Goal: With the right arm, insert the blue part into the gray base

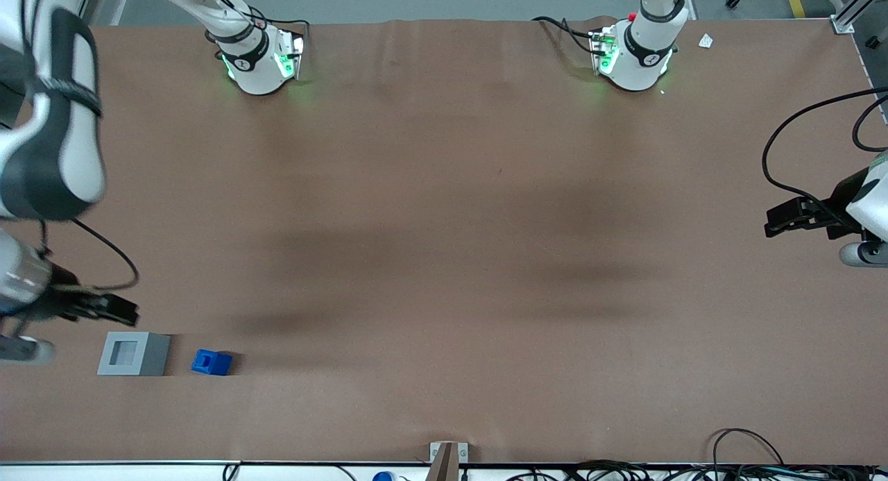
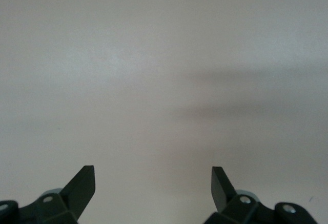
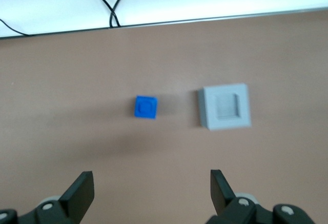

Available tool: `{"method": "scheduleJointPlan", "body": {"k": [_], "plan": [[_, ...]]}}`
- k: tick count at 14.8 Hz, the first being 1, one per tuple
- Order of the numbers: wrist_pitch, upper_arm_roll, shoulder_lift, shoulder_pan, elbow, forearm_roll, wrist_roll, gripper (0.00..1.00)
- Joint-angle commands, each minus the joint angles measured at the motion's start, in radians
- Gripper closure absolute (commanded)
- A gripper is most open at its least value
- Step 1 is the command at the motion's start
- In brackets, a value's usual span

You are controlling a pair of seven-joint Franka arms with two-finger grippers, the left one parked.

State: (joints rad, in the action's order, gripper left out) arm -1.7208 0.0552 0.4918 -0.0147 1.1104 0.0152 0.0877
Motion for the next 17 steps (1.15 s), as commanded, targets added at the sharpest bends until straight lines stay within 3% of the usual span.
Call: {"method": "scheduleJointPlan", "body": {"k": [1, 4, 11, 17], "plan": [[0.151, -0.014, -0.137, 0.044, 0.066, -0.023, -0.028, 0.0], [0.225, -0.012, -0.272, 0.044, 0.156, -0.023, -0.031, 0.0], [-0.023, -0.017, -0.55, 0.012, 0.61, -0.009, -0.028, 0.0], [-0.031, -0.015, -0.562, 0.013, 0.623, -0.008, -0.031, 0.0]]}}
